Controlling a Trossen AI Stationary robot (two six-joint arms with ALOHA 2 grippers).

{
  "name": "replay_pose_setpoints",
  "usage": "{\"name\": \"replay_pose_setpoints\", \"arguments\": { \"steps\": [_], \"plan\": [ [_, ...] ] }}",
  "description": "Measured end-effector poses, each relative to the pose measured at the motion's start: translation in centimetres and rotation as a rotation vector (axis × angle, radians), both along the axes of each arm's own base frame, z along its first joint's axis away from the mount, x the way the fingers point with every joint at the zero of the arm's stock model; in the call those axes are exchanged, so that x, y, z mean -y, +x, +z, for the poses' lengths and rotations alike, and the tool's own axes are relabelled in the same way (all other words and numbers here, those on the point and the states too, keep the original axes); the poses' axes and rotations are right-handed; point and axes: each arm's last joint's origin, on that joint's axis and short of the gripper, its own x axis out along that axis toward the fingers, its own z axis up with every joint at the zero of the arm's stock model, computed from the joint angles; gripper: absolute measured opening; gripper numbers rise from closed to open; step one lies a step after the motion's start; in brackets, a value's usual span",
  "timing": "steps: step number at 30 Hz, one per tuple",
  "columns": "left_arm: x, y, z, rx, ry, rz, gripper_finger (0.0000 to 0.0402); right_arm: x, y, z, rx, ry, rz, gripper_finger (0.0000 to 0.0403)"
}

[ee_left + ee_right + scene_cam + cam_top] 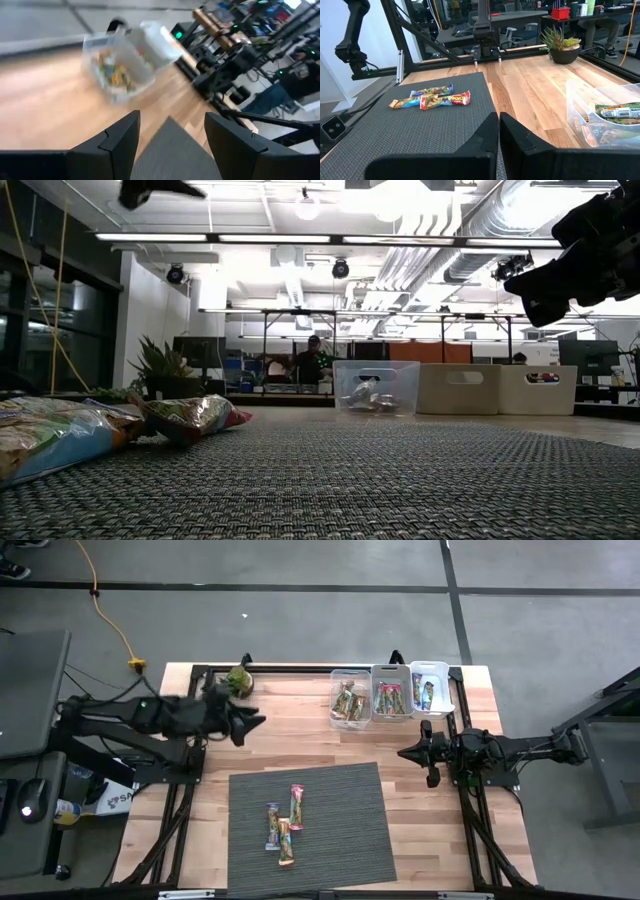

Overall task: Pick and place Granola Bars by type
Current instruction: Put the blue granola bar into the white bin

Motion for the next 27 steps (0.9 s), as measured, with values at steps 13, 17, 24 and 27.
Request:
{"name": "replay_pose_setpoints", "arguments": {
  "steps": [13, 17, 24, 27],
  "plan": [
    [4.2, 0.4, -4.5, 0.021, -0.394, 0.147, 0.022, 0.0, 0.0, 0.0, 0.0, 0.0, 0.0, 0.0],
    [5.2, 0.9, -5.4, -0.007, -0.488, 0.172, 0.022, 0.0, 0.0, 0.0, 0.0, 0.0, 0.0, 0.0],
    [7.3, 2.3, -7.5, -0.115, -0.66, 0.191, 0.022, 0.0, 0.0, 0.0, 0.0, 0.0, 0.0, 0.0],
    [8.3, 3.0, -8.6, -0.183, -0.738, 0.211, 0.022, 0.0, 0.0, 0.0, 0.0, 0.0, 0.0, 0.0]
  ]
}}
